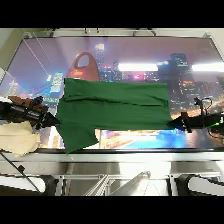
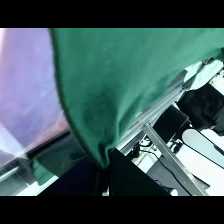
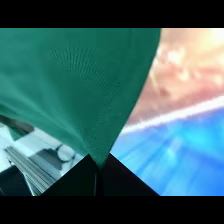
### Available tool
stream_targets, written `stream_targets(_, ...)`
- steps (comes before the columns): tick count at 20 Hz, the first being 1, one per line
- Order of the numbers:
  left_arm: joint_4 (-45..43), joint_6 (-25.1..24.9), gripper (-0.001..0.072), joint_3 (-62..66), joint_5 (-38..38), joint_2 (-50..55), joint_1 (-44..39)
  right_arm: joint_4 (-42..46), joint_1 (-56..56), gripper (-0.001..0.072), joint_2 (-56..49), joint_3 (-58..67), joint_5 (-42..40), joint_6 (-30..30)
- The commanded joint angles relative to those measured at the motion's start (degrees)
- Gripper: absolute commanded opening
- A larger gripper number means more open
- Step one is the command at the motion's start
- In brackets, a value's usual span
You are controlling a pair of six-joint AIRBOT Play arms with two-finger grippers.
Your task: Fold the shirts.
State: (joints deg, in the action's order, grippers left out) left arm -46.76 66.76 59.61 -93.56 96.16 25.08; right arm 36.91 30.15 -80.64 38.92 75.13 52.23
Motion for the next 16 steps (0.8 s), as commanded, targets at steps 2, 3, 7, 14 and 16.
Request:
stream_targets(2,12.83,-2.71,0.0033,7.19,0.0,-0.33,-4.11,-11.47,-0.35,0.0017,0.35,4.46,-2.1,-3.19)
stream_targets(3,14.4,-2.54,0.0033,10.08,0.85,0.07,-4.59,-11.76,-0.37,0.0017,0.31,6.19,-3.39,-3.17)
stream_targets(7,15.34,4.2,0.0033,29.75,2.1,9.73,-7.1,-16.79,-2.84,0.0022,-2.91,13.68,-15.28,-4.68)
stream_targets(14,15.47,11.37,0.0033,60.98,4.2,32.89,-11.87,-23.3,-10.84,0.0022,-20.39,26.6,-22.84,-11.63)
stream_targets(16,15.47,11.3,0.0032,61.81,8.66,35.04,-11.96,-23.23,-12.17,0.0022,-23.37,28.63,-22.82,-12.02)
